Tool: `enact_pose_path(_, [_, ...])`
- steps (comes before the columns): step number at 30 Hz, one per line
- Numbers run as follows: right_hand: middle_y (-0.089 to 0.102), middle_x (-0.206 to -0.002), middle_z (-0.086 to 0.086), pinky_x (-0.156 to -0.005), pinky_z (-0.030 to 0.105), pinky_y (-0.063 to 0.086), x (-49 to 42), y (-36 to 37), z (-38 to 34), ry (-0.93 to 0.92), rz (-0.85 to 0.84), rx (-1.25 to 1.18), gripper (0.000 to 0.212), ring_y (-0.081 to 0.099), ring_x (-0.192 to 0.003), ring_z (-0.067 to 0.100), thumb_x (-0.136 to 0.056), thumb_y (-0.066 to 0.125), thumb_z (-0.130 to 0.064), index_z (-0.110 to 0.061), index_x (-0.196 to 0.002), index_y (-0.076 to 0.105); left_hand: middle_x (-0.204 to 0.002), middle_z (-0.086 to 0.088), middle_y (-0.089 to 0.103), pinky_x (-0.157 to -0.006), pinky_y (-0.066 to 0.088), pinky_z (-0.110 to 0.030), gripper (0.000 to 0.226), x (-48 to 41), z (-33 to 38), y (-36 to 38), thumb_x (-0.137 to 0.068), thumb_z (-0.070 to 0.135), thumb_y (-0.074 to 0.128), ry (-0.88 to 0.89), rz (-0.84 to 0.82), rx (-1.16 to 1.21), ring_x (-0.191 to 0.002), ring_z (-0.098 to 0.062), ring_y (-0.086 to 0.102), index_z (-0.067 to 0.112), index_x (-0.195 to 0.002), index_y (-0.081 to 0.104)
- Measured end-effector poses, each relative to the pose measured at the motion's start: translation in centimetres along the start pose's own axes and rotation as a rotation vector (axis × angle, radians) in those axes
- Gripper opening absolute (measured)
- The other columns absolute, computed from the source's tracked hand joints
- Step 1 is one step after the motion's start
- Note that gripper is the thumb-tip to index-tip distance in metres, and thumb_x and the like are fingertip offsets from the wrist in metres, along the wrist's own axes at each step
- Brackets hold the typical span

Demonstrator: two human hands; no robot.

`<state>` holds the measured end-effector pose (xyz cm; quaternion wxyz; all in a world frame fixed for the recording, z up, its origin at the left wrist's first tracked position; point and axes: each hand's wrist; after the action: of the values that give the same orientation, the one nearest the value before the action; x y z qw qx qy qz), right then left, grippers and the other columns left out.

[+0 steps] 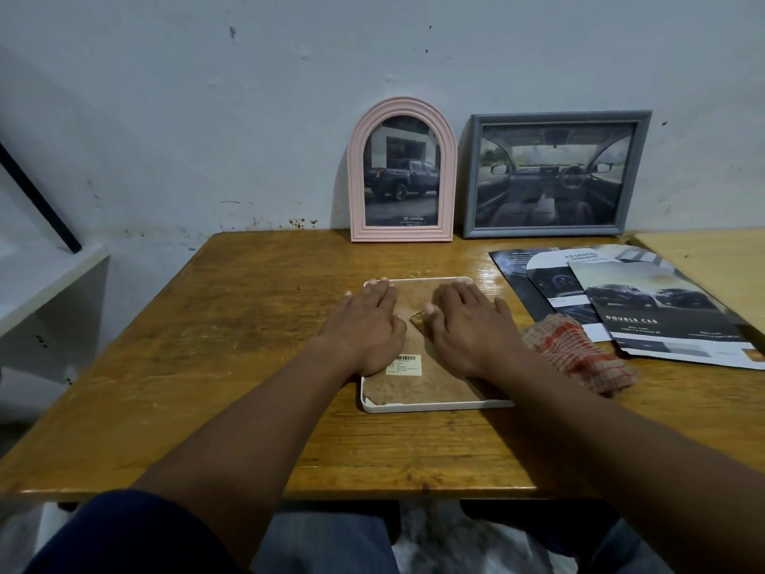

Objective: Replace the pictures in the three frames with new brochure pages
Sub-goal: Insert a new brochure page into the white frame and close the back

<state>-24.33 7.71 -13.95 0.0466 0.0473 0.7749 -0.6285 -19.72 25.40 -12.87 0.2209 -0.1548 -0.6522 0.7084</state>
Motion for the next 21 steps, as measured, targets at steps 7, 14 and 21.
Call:
enact_pose_path(7, [0.056,-0.131,0.013,-0.095,0.048,0.041,0.9,-0.4,-0.7,0.069,0.201,0.027,0.050,0.050,-0.120,0.030,-0.098,0.026,-0.047,-0.015,-0.132,0.045,-0.168,-0.007,0.018,-0.125,0.011,-0.044,0.060,0.1,0.4,-0.2,-0.106,0.039,0.028,-0.007,0.097,0.020,-0.155,-0.022,0.013,0.014,-0.160,0.022])
enact_pose_path(14, [0.058,-0.133,0.014,-0.105,0.054,0.032,0.1,-2.5,0.6,0.342,0.119,-0.251,0.050,0.048,-0.125,0.038,-0.099,0.037,-0.049,-0.015,-0.134,0.045,-0.107,-0.005,0.065,-0.077,0.054,-0.039,0.035,1.0,1.2,-0.5,-0.098,0.042,0.041,-0.083,0.343,-0.042,-0.094,-0.024,0.061,0.017,-0.104,0.064])
enact_pose_path(21, [0.067,-0.110,0.006,-0.080,0.036,0.053,-2.1,-7.9,1.4,0.365,0.296,-0.729,0.028,0.063,-0.098,0.023,-0.097,0.054,-0.035,-0.016,-0.115,0.064,-0.124,-0.006,0.067,-0.092,0.052,-0.040,0.037,-0.4,1.1,-1.3,-0.103,0.037,0.045,-0.108,0.272,0.395,-0.110,-0.027,0.062,0.017,-0.127,0.065])
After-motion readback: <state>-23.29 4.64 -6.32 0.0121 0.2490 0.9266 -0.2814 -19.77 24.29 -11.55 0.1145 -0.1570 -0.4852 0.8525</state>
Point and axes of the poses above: each hand's wrist, its own x-axis away from the middle knuckle, its own y-axis out of the palm, z = x × y
